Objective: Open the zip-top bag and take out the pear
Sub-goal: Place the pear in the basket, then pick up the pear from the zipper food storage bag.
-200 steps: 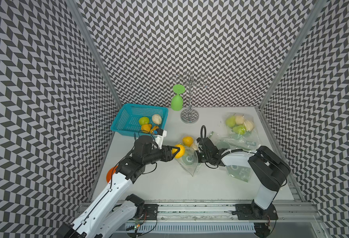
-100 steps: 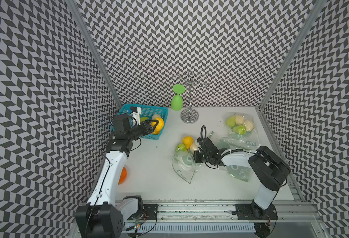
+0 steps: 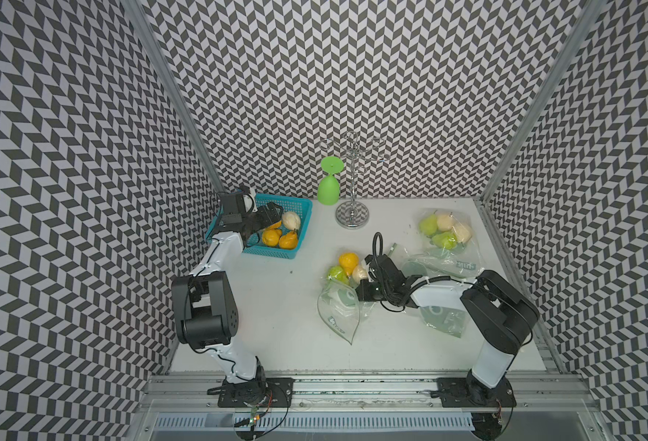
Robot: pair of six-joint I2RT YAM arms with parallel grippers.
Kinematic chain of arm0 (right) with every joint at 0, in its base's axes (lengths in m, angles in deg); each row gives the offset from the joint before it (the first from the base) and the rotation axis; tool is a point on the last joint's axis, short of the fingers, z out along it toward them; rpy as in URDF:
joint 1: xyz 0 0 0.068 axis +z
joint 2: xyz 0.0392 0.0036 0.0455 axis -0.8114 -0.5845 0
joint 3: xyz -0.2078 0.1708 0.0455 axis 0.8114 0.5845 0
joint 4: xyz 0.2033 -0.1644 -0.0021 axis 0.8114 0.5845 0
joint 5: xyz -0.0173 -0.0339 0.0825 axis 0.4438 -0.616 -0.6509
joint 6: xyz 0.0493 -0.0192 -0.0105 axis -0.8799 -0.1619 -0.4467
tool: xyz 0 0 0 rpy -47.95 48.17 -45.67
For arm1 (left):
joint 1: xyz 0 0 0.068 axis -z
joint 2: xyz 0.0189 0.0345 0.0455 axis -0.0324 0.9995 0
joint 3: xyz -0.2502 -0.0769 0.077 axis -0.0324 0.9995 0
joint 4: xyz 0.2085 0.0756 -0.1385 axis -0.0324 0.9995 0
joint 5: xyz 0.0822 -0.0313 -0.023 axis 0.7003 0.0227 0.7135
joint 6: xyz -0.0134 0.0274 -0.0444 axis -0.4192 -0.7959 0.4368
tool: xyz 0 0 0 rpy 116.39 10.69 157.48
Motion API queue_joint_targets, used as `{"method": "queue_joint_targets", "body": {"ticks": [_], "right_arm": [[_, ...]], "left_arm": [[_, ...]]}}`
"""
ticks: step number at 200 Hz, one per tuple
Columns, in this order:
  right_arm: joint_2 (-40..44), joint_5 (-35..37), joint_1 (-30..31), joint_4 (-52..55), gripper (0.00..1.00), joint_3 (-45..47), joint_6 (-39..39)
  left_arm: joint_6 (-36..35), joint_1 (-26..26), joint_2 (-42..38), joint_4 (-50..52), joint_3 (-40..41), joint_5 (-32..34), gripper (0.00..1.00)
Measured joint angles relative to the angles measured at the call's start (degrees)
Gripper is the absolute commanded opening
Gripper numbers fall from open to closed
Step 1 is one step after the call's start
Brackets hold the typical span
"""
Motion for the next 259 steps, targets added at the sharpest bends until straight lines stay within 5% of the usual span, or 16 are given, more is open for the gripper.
{"method": "queue_joint_targets", "body": {"ticks": [32, 76, 135, 166, 198, 259], "right_arm": [[1.22, 0.04, 0.0, 0.22, 0.0, 0.24, 0.02], [3.39, 0.28, 0.0, 0.42, 0.0, 0.33, 0.02], [5.2, 1.09, 0.02, 0.9, 0.0, 1.4, -0.26], [5.88, 1.81, 0.31, 1.29, 0.0, 2.38, -0.74], [6.47, 2.91, 1.18, 1.62, 0.0, 3.5, -1.33], [7.02, 6.45, 8.63, 1.4, 0.0, 6.16, -4.96]], "left_arm": [[1.03, 2.32, -16.81, 1.29, 5.14, -0.55, 0.86], [7.34, 13.2, -42.49, 2.38, 23.76, -4.33, 0.41], [21.16, 32.06, -58.16, 11.34, 45.2, -0.48, 0.21], [25.83, 38.29, -58.77, 9.51, 50.62, 1.66, 0.18], [28.2, 43.67, -51.15, 4.5, 54.14, 2.69, 0.18], [24.04, 44.59, -33.9, -2.93, 53.48, 10.99, 0.23]]}}
